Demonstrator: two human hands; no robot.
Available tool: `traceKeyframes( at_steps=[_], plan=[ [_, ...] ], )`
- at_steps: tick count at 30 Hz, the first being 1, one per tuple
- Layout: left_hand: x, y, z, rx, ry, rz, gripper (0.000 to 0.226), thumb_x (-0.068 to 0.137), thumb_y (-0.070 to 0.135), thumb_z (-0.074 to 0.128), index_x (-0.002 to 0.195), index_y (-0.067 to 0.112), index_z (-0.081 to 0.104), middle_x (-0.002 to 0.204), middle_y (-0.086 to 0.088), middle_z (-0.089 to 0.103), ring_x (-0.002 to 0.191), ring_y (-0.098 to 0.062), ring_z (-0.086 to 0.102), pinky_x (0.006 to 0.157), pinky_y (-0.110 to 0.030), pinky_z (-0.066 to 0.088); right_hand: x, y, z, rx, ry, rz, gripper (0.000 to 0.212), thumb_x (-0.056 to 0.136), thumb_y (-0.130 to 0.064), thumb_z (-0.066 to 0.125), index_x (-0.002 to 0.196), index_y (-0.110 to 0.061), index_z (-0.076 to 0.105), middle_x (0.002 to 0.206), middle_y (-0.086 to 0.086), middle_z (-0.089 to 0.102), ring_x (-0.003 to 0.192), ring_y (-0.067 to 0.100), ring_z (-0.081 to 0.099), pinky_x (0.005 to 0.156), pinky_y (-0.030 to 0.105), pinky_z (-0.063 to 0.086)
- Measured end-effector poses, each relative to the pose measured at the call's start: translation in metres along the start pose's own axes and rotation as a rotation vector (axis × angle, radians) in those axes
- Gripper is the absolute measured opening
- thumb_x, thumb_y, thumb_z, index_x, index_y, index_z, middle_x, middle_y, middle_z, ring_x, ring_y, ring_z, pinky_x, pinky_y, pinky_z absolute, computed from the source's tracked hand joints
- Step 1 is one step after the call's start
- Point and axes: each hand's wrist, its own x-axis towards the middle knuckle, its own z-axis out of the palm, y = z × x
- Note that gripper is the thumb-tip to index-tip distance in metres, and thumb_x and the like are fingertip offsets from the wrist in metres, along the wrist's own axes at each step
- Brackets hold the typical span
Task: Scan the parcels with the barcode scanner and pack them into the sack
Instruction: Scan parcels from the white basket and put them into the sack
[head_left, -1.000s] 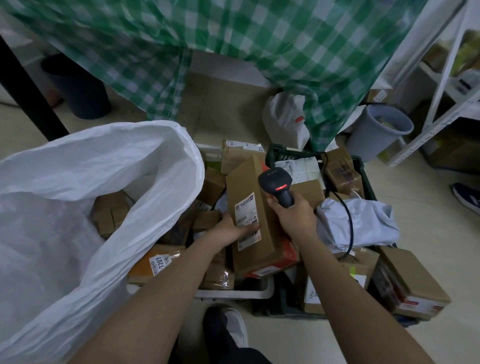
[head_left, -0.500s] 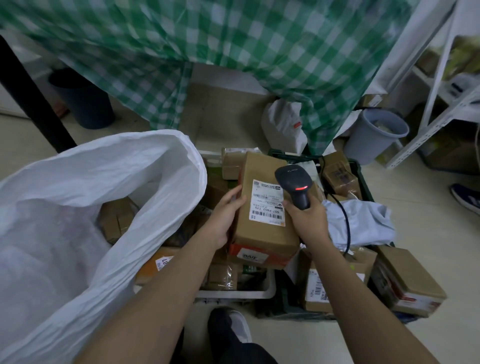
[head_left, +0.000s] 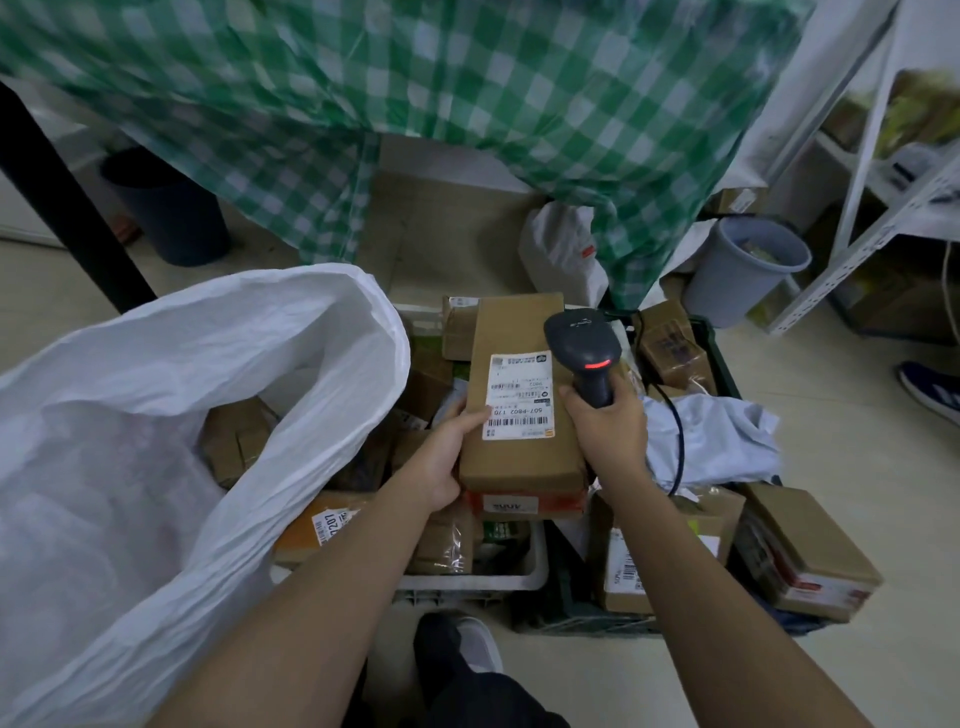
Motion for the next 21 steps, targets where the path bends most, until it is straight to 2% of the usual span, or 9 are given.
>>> traceKeyframes(
  at_steps=[3,6,9,11,13,16,18,20,21],
  plan=[
    [-0.002,0.007,0.0,0.047,-0.151,0.009,0.036,0.093,0.038,0.058,0.126,0.048,0.051,0.124,0.001,0.066,0.117,-0.023,0.059,0.094,-0.047,0.05,0.004,0.002,-0.005,0.165,0.071,0.039,0.013,0.081,-0.025,0.072,0.09,-0.026,0.063,0.083,-0.005,0.067,0.086,0.021,0.064,0.08,0.044,0.052],
    [0.001,0.009,-0.003,0.178,-0.151,0.036,0.047,0.089,0.035,0.062,0.127,0.057,0.044,0.132,0.007,0.06,0.124,-0.021,0.052,0.105,-0.052,0.041,0.009,0.001,-0.006,0.257,0.072,0.041,0.021,0.078,-0.028,0.074,0.097,-0.021,0.067,0.09,0.0,0.072,0.089,0.023,0.067,0.085,0.05,0.054],
    [0.001,0.013,-0.003,0.214,-0.138,0.078,0.072,0.081,0.033,0.07,0.14,0.055,0.033,0.133,0.008,0.058,0.122,-0.021,0.054,0.105,-0.05,0.042,0.015,-0.008,-0.009,0.277,0.062,0.014,0.019,0.076,-0.032,0.075,0.09,-0.023,0.067,0.089,0.0,0.072,0.089,0.023,0.068,0.085,0.049,0.055],
    [-0.003,0.017,-0.001,0.251,-0.108,0.117,0.082,0.075,0.037,0.077,0.141,0.054,0.032,0.133,0.009,0.058,0.122,-0.02,0.054,0.106,-0.05,0.04,0.019,-0.014,-0.013,0.26,0.027,-0.019,0.012,0.08,-0.027,0.075,0.087,-0.025,0.066,0.088,-0.002,0.072,0.086,0.017,0.066,0.082,0.042,0.054],
    [-0.007,0.02,0.001,0.286,-0.046,0.172,0.087,0.073,0.032,0.079,0.143,0.051,0.031,0.13,0.01,0.059,0.12,-0.018,0.055,0.105,-0.046,0.041,0.023,-0.018,-0.018,0.194,-0.031,-0.057,0.011,0.082,-0.024,0.075,0.085,-0.025,0.064,0.085,-0.003,0.07,0.082,0.016,0.064,0.079,0.039,0.052],
    [-0.016,0.029,0.002,0.316,0.044,0.245,0.094,0.076,0.018,0.077,0.147,0.047,0.022,0.118,0.014,0.061,0.11,-0.015,0.06,0.094,-0.039,0.05,0.028,-0.019,-0.029,-0.054,-0.046,-0.125,0.016,0.082,-0.03,0.074,0.088,-0.021,0.062,0.08,-0.001,0.065,0.078,0.02,0.06,0.068,0.035,0.046],
    [-0.023,0.033,-0.002,0.346,0.096,0.256,0.099,0.075,0.019,0.078,0.148,0.047,0.018,0.121,0.013,0.058,0.107,-0.016,0.061,0.091,-0.04,0.052,0.03,-0.017,-0.036,-0.216,0.018,-0.138,0.02,0.083,-0.034,0.071,0.092,-0.02,0.059,0.08,0.001,0.061,0.076,0.021,0.056,0.064,0.031,0.04],
    [-0.032,0.036,-0.005,0.447,0.144,0.268,0.103,0.072,0.023,0.08,0.148,0.049,0.016,0.125,0.013,0.052,0.107,-0.014,0.058,0.088,-0.036,0.052,0.031,-0.014,-0.043,-0.305,0.069,-0.132,0.023,0.086,-0.032,0.066,0.099,-0.016,0.057,0.085,0.002,0.059,0.078,0.022,0.053,0.067,0.032,0.039],
    [-0.035,0.037,-0.006,0.534,0.175,0.275,0.108,0.066,0.03,0.082,0.148,0.05,0.015,0.127,0.013,0.05,0.109,-0.014,0.055,0.09,-0.036,0.05,0.033,-0.011,-0.045,-0.335,0.057,-0.131,0.024,0.087,-0.03,0.064,0.102,-0.014,0.056,0.089,0.005,0.059,0.079,0.024,0.053,0.067,0.033,0.04]
  ],
)
